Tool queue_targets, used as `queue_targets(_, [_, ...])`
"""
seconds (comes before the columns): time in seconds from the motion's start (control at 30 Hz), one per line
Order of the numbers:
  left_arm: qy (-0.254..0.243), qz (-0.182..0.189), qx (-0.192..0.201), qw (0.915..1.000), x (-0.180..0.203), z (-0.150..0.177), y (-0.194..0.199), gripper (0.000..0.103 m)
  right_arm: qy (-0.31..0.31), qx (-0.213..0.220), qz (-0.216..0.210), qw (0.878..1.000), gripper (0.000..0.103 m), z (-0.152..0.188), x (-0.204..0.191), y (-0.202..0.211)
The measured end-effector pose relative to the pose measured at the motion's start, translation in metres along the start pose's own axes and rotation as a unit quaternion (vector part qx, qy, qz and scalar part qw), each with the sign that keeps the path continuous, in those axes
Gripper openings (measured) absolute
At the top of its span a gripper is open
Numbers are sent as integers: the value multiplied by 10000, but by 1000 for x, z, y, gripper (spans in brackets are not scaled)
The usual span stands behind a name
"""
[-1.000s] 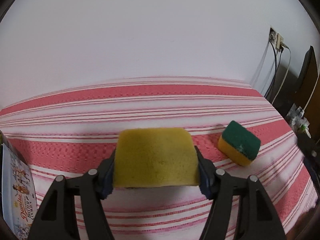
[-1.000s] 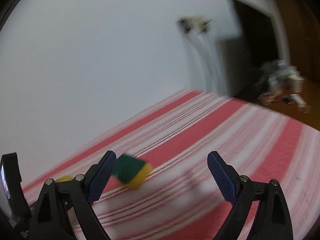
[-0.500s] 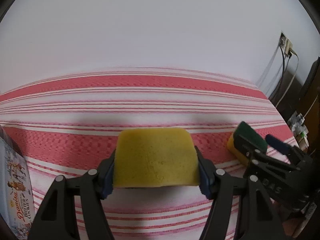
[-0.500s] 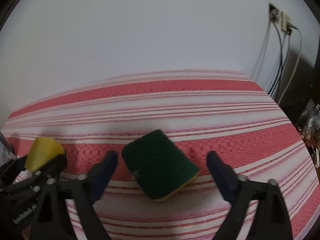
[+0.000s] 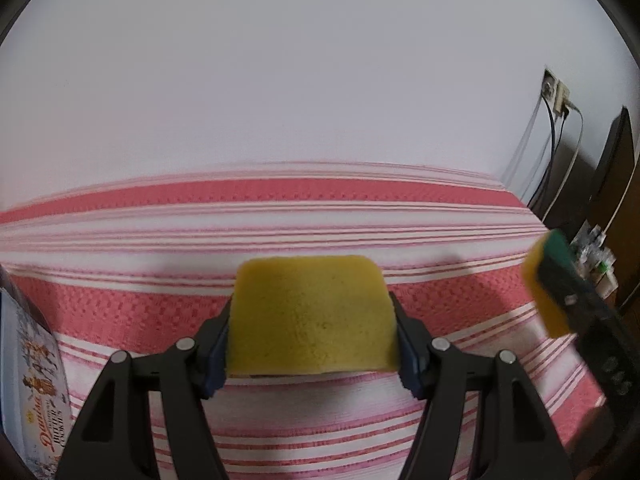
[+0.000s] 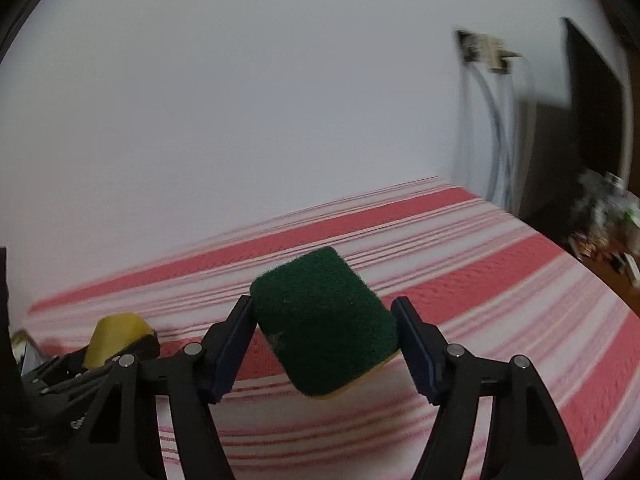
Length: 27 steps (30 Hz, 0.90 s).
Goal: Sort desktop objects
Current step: 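Grasp a yellow sponge with the left gripper while the right grasps the green-sided sponge, then carry both sponges over the tin with both grippers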
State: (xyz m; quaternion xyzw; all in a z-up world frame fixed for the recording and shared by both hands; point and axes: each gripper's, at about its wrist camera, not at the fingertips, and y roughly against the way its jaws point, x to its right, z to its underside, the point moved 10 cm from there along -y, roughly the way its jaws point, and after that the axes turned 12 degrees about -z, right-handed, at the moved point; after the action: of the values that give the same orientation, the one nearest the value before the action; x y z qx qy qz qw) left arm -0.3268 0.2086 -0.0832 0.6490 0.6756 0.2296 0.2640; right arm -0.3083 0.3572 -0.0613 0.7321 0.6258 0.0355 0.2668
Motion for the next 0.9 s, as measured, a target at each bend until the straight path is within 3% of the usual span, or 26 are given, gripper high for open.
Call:
queue_targets(0.33, [-316,-251,460,9981,9,-8,13,67,111,851,710,9938,72,-6,2,60])
queue_targets(0.9, [-239,-112,600,9978,7,-6,24,67,592,995,778,9902,72,-6,-17,62])
